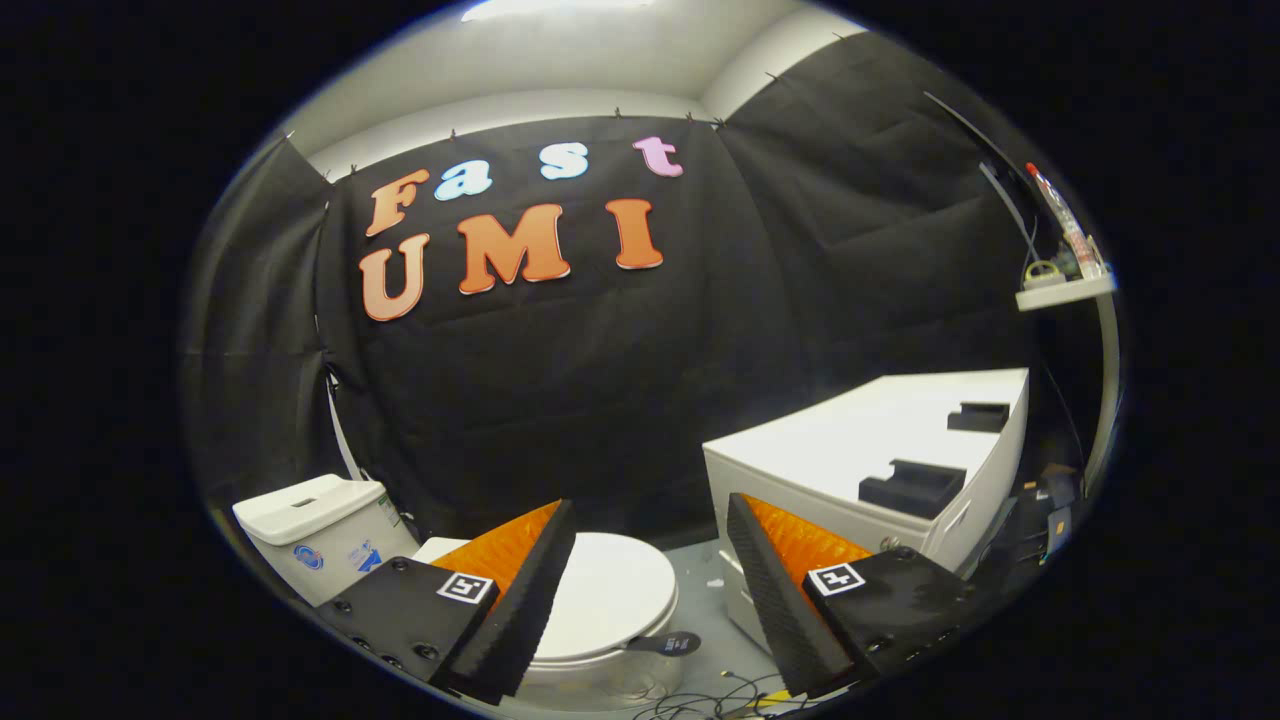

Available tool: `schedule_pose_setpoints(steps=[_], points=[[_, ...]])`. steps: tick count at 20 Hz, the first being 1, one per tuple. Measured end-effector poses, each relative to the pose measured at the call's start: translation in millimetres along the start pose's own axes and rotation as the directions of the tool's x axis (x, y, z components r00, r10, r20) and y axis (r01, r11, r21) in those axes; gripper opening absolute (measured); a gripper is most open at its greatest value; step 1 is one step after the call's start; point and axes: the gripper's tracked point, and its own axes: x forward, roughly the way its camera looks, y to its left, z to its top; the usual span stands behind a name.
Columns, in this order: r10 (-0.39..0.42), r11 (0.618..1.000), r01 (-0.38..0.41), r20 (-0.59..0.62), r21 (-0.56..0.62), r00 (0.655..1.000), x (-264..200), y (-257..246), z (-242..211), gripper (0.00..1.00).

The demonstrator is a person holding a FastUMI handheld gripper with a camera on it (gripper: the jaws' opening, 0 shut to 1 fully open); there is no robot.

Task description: Open the toilet lid.

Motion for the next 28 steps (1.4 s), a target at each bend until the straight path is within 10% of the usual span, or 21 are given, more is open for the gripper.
schedule_pose_setpoints(steps=[18, 28], points=[[-0.186, 0.838, 0.368, -0.424, 0.402, 0.886, 55.5, -66.8, -192.0, 0.97], [-0.117, 0.825, 0.336, -0.443, 0.454, 0.889, 71.3, -60.5, -210.0, 0.42]])
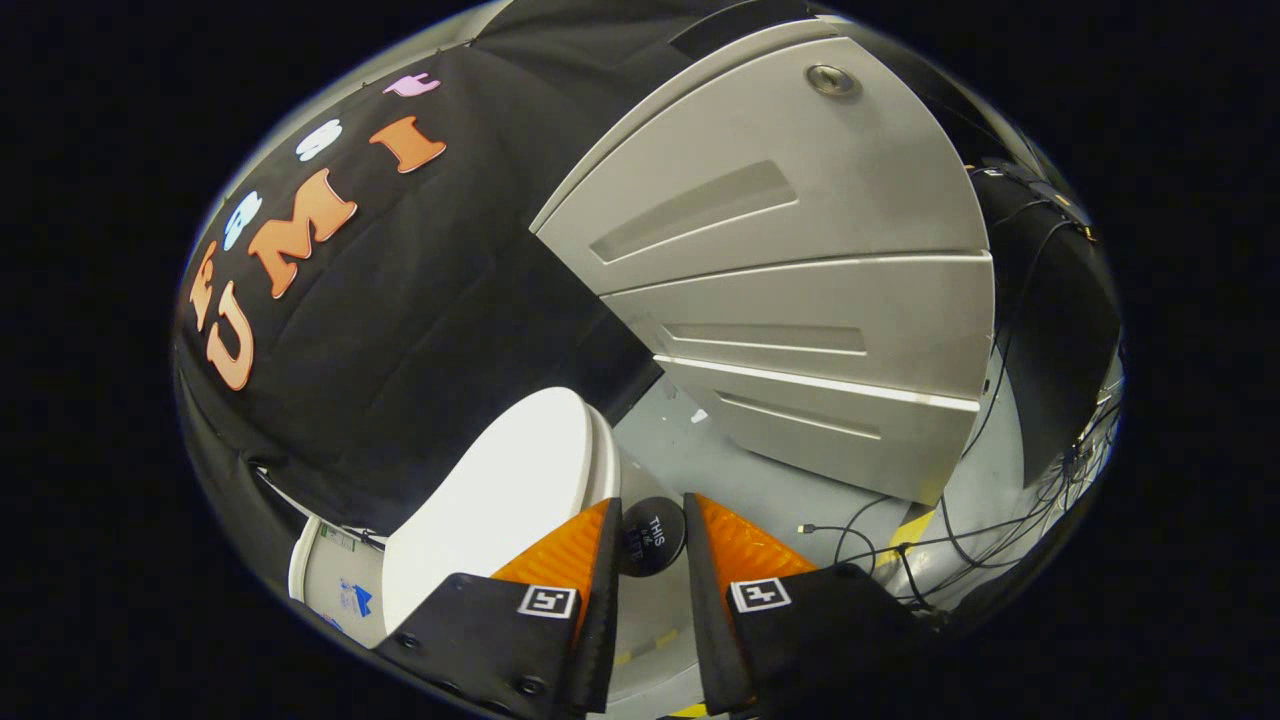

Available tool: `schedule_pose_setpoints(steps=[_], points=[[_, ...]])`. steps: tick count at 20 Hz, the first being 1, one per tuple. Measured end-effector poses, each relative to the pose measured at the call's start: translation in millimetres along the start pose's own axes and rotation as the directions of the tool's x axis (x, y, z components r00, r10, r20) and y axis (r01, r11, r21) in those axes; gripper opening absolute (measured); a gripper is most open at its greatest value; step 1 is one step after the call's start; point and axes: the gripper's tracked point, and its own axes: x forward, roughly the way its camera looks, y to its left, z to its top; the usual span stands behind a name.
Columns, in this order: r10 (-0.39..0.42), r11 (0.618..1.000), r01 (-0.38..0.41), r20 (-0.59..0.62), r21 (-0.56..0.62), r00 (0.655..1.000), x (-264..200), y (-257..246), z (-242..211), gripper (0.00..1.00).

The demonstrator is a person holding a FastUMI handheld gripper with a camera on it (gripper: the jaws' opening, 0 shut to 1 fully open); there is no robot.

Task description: Open the toilet lid.

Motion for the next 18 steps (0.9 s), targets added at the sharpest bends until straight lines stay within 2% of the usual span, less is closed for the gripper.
schedule_pose_setpoints(steps=[2, 3, 4, 5, 6, 7, 13, 18], points=[[0.014, 0.999, -0.014, 0.003, 0.039, 1.000, 0.9, 0.4, 4.8, 0.33], [0.023, 0.998, -0.023, -0.005, 0.051, 1.000, 1.4, -0.3, 4.8, 0.26], [0.053, 0.997, -0.053, -0.010, 0.063, 0.999, -1.5, 1.3, 6.3, 0.25], [0.066, 0.994, -0.066, 0.004, 0.088, 0.998, -1.1, 4.6, 9.5, 0.18], [0.078, 0.992, -0.079, 0.018, 0.102, 0.997, -2.6, 4.8, 13.0, 0.16], [0.084, 0.992, -0.085, 0.018, 0.095, 0.996, -5.5, 6.0, 12.9, 0.09], [0.112, 0.994, -0.113, 0.047, 0.014, 0.993, -12.8, 18.3, 19.5, 0.09], [0.107, 0.994, -0.105, 0.066, -0.034, 0.992, -13.4, 21.5, 20.5, 0.09]])
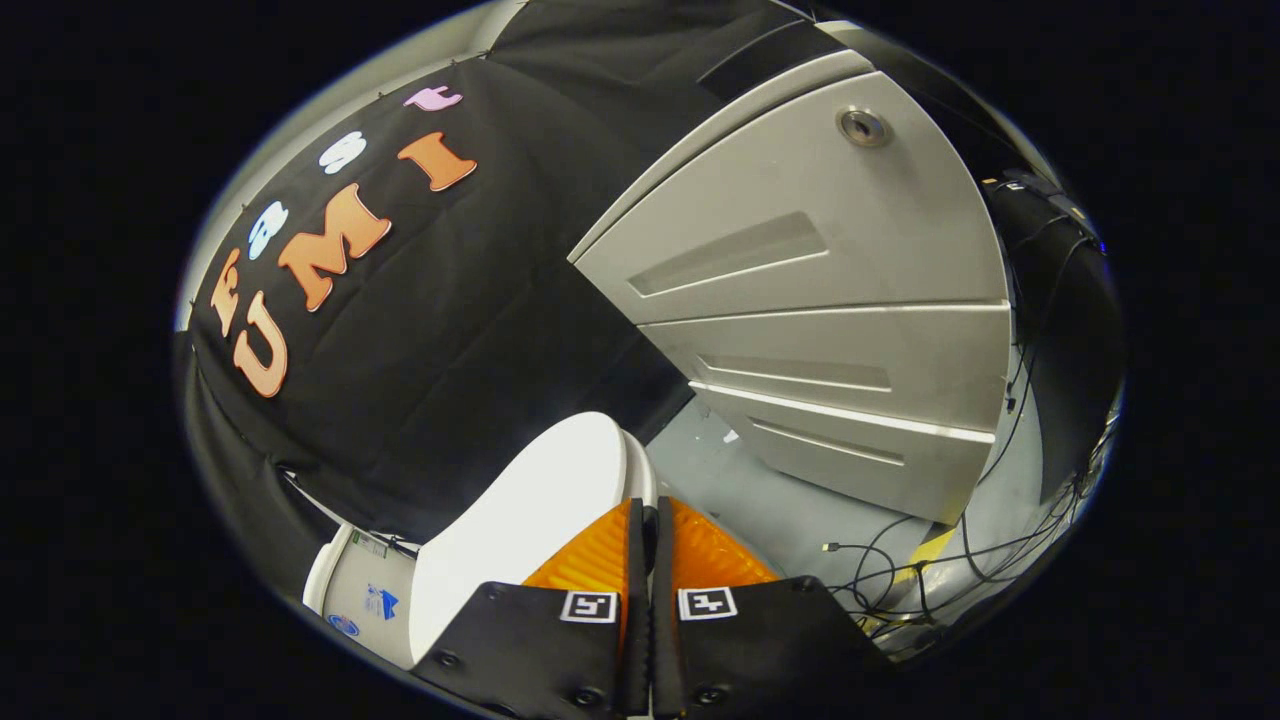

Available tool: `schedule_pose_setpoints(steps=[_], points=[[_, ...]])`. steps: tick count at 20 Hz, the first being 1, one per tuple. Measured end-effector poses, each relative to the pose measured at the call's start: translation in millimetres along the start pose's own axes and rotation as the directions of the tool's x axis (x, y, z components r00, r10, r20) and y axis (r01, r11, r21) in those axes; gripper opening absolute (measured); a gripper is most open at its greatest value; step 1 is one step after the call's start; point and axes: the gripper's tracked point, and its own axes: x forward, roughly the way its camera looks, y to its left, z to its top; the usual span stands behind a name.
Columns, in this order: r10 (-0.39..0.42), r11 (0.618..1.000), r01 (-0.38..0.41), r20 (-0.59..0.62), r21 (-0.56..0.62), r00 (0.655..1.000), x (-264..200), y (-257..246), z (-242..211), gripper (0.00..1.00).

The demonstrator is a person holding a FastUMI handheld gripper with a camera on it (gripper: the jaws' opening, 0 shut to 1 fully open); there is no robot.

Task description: Open the toilet lid.

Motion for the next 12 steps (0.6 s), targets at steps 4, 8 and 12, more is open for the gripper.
schedule_pose_setpoints(steps=[4, 8, 12], points=[[-0.010, 1.000, 0.010, -0.005, 0.007, 1.000, 0.4, -0.3, -1.6, 0.09], [-0.012, 0.999, 0.013, 0.032, -0.031, 0.999, 2.5, 5.9, 6.7, 0.09], [-0.002, 0.998, 0.005, 0.065, -0.061, 0.998, 2.8, 12.7, 14.2, 0.09]])
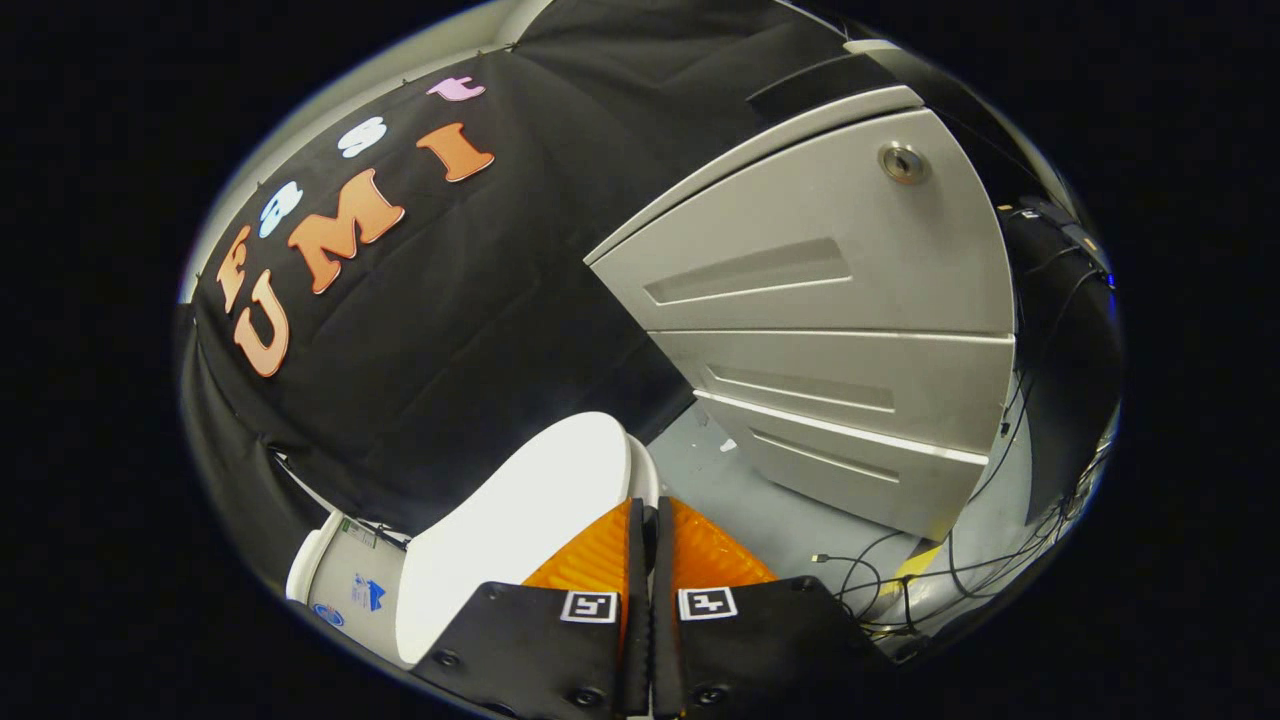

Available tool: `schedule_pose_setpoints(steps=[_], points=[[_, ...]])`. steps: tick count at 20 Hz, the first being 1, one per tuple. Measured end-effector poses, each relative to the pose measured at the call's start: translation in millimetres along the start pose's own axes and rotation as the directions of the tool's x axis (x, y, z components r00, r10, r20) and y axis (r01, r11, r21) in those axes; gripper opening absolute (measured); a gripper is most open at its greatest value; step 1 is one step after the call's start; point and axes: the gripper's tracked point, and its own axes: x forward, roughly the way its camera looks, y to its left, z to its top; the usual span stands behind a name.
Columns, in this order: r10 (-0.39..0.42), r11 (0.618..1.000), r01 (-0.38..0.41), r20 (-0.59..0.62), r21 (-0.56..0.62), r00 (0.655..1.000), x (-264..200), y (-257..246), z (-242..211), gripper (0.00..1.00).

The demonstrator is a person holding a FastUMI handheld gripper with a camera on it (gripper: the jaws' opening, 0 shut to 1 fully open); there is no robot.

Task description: Open the toilet lid.

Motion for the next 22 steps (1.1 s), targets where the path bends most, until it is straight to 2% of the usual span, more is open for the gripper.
schedule_pose_setpoints(steps=[12, 15, 18, 20, 22], points=[[0.145, 0.986, -0.133, 0.124, -0.100, 0.982, -24.2, 59.5, 48.8, 0.09], [0.206, 0.966, -0.175, 0.157, -0.191, 0.966, -35.8, 89.5, 66.9, 0.09], [0.282, 0.945, -0.236, 0.202, -0.226, 0.938, -54.8, 128.9, 86.4, 0.09], [0.340, 0.918, -0.273, 0.214, -0.289, 0.916, -69.7, 156.0, 95.4, 0.09], [0.369, 0.888, -0.276, 0.212, -0.368, 0.905, -75.7, 176.5, 99.2, 0.09]])
